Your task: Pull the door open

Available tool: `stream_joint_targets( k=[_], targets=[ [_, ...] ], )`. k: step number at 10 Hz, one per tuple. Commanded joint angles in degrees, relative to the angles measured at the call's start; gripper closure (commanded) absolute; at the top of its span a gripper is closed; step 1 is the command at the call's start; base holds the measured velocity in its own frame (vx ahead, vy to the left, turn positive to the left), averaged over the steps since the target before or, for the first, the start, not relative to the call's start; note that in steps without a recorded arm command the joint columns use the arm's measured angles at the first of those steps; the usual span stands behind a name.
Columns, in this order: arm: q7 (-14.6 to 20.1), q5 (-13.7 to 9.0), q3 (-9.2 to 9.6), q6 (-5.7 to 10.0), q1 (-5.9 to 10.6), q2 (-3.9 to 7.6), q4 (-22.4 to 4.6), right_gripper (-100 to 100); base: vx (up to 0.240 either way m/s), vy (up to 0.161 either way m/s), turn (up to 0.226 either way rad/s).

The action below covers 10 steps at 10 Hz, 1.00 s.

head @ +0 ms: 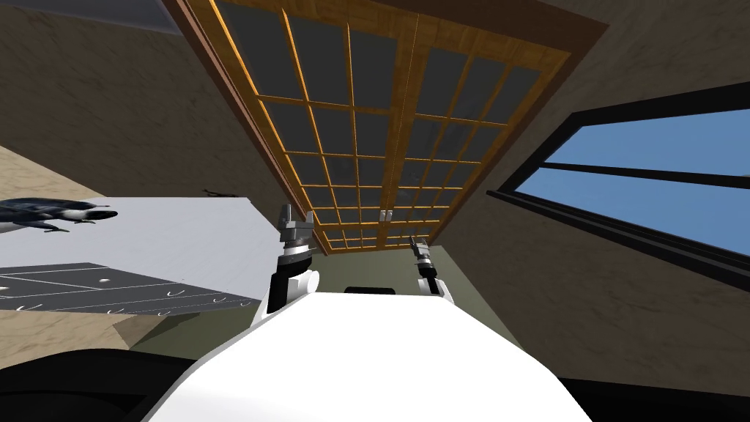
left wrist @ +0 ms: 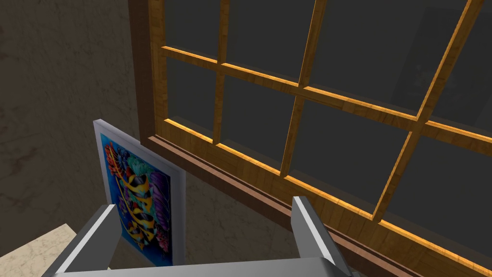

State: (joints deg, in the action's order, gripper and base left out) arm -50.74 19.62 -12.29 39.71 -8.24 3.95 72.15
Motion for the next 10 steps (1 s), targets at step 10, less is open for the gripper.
stream_joint_targets(
  k=[10],
  targets=[
    [-11.2,3.5,-3.74,4.03,4.65,-1.58,-14.4,-100,0.093,0.008,0.050]
  ],
)
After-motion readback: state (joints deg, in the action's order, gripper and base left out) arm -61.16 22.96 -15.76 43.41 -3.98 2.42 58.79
